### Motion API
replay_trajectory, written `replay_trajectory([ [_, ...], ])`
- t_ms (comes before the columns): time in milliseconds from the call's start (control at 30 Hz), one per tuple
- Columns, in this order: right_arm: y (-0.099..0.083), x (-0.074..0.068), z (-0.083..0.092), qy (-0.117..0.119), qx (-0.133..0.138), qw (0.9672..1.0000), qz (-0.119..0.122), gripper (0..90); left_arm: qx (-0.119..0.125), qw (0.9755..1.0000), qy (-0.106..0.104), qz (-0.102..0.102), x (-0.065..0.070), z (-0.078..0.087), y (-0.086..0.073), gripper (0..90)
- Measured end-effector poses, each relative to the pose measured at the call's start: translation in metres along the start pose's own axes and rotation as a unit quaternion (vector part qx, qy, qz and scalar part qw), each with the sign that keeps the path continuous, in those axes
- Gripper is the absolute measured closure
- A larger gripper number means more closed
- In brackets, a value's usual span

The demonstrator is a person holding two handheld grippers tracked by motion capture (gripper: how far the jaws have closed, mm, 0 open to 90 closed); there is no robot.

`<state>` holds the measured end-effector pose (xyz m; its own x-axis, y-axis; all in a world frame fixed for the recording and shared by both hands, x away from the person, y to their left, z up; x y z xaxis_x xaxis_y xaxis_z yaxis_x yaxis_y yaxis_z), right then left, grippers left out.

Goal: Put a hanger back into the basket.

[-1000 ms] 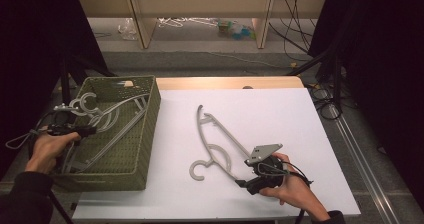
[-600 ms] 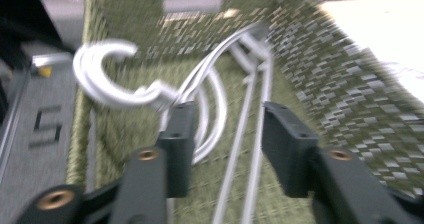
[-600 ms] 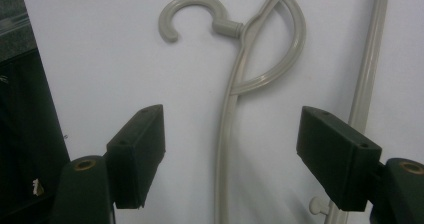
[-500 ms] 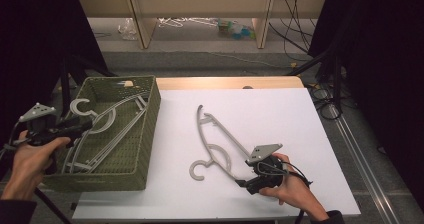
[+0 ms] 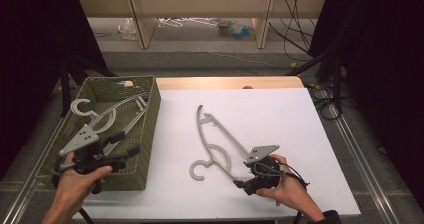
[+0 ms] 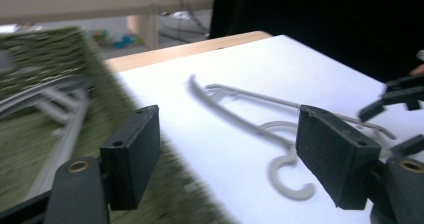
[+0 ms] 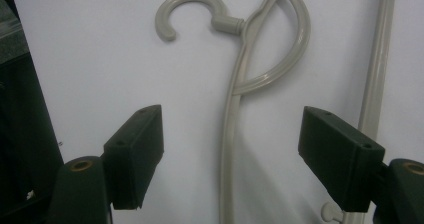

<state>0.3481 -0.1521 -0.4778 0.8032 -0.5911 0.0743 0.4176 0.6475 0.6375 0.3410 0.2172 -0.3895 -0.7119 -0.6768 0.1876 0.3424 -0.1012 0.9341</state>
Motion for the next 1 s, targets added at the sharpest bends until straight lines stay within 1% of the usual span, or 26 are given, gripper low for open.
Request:
replay_trajectory([
  [33, 0.0, 0.0, -0.001, -0.001, 0.003, 1.0, 0.005, 26.8, -0.004, 0.9999, -0.01, 0.0, 0.008, -0.005, -0.002, 25.5],
  [100, 0.0, -0.001, -0.002, -0.003, 0.0, 1.0, 0.0, 26.5, -0.01, 0.9994, -0.026, -0.02, 0.023, -0.014, -0.006, 23.0],
  [133, 0.0, -0.002, -0.002, -0.001, -0.005, 1.0, 0.005, 26.5, -0.014, 0.9987, -0.036, -0.032, 0.03, -0.018, -0.009, 21.8],
  [167, 0.0, -0.003, -0.003, -0.002, -0.002, 1.0, 0.0, 26.5, -0.02, 0.9983, -0.046, -0.029, 0.037, -0.023, -0.012, 20.8],
  [200, -0.001, -0.002, -0.004, 0.003, -0.004, 1.0, 0.001, 26.6, -0.021, 0.998, -0.051, -0.03, 0.042, -0.028, -0.016, 19.6],
  [233, -0.001, -0.003, -0.005, 0.0, -0.005, 1.0, -0.003, 26.5, -0.023, 0.9978, -0.055, -0.031, 0.048, -0.032, -0.02, 18.8],
  [300, -0.003, -0.004, -0.007, 0.0, -0.011, 0.9999, -0.001, 26.7, -0.036, 0.9968, -0.055, -0.046, 0.057, -0.04, -0.03, 16.8],
  [333, -0.003, -0.005, -0.008, 0.0, -0.009, 1.0, -0.003, 27.2, -0.044, 0.9966, -0.049, -0.05, 0.06, -0.042, -0.035, 17.2],
  [400, -0.004, -0.007, -0.009, 0.003, -0.011, 0.9999, -0.001, 27.5, -0.044, 0.9963, -0.059, -0.044, 0.067, -0.047, -0.044, 16.9],
  [433, -0.004, -0.008, -0.009, 0.003, -0.017, 0.9999, 0.001, 27.5, -0.048, 0.996, -0.062, -0.044, 0.07, -0.05, -0.049, 16.9],
  [467, -0.004, -0.008, -0.01, 0.001, -0.016, 0.9999, 0.002, 27.6, -0.055, 0.9952, -0.064, -0.049, 0.073, -0.052, -0.054, 16.9],
  [500, -0.004, -0.009, -0.011, 0.0, -0.014, 0.9999, 0.003, 27.9, -0.058, 0.9946, -0.068, -0.054, 0.075, -0.054, -0.056, 16.9],
  [533, -0.004, -0.009, -0.011, 0.004, -0.018, 0.9998, 0.005, 28.1, -0.06, 0.994, -0.071, -0.059, 0.077, -0.056, -0.058, 16.8],
  [567, -0.004, -0.01, -0.013, 0.002, -0.018, 0.9998, 0.001, 28.2, -0.058, 0.9939, -0.074, -0.057, 0.079, -0.058, -0.06, 16.8],
  [600, -0.004, -0.01, -0.014, 0.001, -0.019, 0.9998, 0.004, 28.5, -0.06, 0.9934, -0.076, -0.061, 0.08, -0.058, -0.061, 16.8],
  [667, -0.005, -0.011, -0.015, 0.005, -0.028, 0.9996, 0.002, 29.1, -0.061, 0.9931, -0.08, -0.06, 0.083, -0.06, -0.064, 16.8],
  [700, -0.004, -0.01, -0.017, 0.004, -0.03, 0.9995, 0.004, 29.1, -0.058, 0.9928, -0.086, -0.059, 0.085, -0.061, -0.065, 16.7],
  [733, -0.004, -0.01, -0.019, -0.001, -0.028, 0.9996, -0.004, 29.1, -0.062, 0.9925, -0.083, -0.065, 0.085, -0.062, -0.066, 16.7],
  [767, -0.004, -0.009, -0.02, -0.003, -0.032, 0.9995, -0.001, 29.2, -0.06, 0.9925, -0.083, -0.065, 0.086, -0.063, -0.066, 16.7],
  [800, -0.004, -0.01, -0.021, -0.003, -0.038, 0.9993, -0.005, 30.0, -0.059, 0.9922, -0.087, -0.067, 0.086, -0.063, -0.066, 16.7],
  [833, -0.003, -0.01, -0.022, -0.001, -0.037, 0.9993, -0.001, 31.1, -0.062, 0.9919, -0.086, -0.07, 0.086, -0.063, -0.067, 16.7],
  [867, -0.003, -0.01, -0.024, -0.003, -0.042, 0.9991, -0.005, 32.0, -0.066, 0.992, -0.081, -0.072, 0.085, -0.063, -0.068, 16.7],
  [900, -0.003, -0.009, -0.026, -0.003, -0.047, 0.9989, -0.002, 32.6, -0.068, 0.9916, -0.08, -0.075, 0.085, -0.063, -0.068, 16.7],
  [933, -0.002, -0.01, -0.028, -0.004, -0.052, 0.9986, -0.008, 33.6, -0.067, 0.9917, -0.081, -0.074, 0.084, -0.063, -0.069, 16.7],
  [967, -0.002, -0.008, -0.03, -0.004, -0.054, 0.9985, -0.005, 35.6, -0.069, 0.9916, -0.081, -0.074, 0.083, -0.063, -0.069, 16.7],
  [1000, -0.002, -0.008, -0.031, -0.002, -0.064, 0.9979, -0.008, 37.5, -0.071, 0.9914, -0.081, -0.075, 0.082, -0.063, -0.07, 16.7],
])
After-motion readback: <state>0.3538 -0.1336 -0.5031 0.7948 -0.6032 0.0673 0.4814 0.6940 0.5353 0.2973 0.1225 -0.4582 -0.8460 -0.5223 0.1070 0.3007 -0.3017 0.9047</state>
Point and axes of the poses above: each handheld gripper's, and its own axes: z roughly backward along the jaws, y roughly out of its top, x roughly to its right, the point moved 5 cm from there along -z, roughly forward along the jaws, and after that the axes turned 8 degrees about -y, right-handed, at the moved point
